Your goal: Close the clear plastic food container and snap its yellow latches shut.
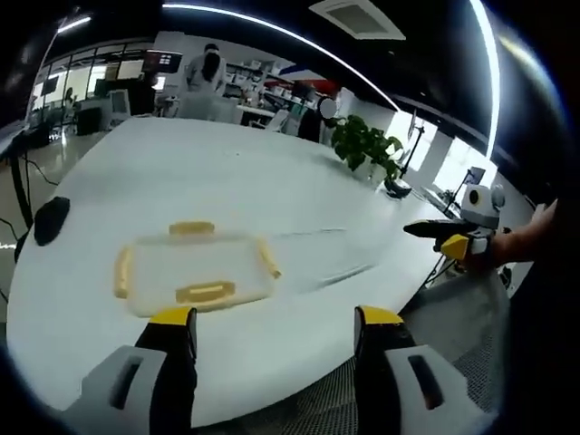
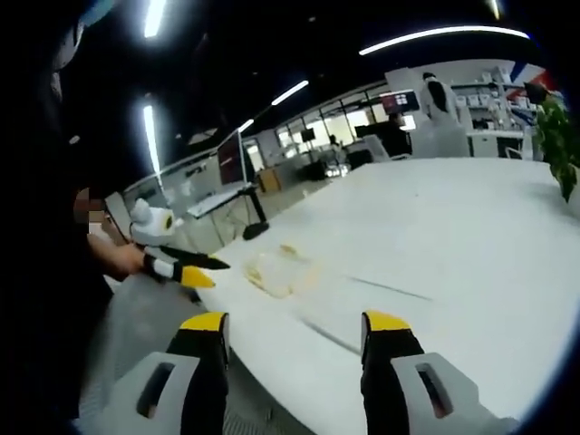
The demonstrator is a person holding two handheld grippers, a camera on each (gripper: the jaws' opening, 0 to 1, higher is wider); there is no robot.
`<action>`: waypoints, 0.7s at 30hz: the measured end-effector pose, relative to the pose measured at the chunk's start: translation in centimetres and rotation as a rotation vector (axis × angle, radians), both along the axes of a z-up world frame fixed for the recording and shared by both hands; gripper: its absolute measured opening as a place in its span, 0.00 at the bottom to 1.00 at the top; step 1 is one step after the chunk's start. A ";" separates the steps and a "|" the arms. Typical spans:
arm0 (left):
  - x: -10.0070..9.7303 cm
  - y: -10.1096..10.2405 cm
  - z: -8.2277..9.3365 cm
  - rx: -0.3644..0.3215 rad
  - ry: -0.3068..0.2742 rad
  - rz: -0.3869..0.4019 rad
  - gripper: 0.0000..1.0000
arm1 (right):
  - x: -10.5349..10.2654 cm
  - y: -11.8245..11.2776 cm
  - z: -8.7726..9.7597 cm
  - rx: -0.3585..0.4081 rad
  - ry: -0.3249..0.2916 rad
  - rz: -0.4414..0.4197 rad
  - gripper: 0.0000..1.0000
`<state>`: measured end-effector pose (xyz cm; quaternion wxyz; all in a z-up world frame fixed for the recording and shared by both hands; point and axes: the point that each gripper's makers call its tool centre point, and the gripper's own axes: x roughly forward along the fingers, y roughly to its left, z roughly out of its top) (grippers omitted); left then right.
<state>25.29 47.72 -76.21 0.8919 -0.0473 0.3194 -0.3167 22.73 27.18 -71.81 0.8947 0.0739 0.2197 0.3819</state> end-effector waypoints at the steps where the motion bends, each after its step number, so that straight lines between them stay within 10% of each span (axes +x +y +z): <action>1: 0.0 0.0 0.0 0.000 -0.004 -0.001 0.69 | 0.1 -0.1 0.1 -0.005 -0.009 0.000 0.57; 21: -0.1 0.2 -1.2 0.044 -0.021 -0.038 0.60 | -0.4 0.4 -1.8 -0.097 -0.025 0.031 0.52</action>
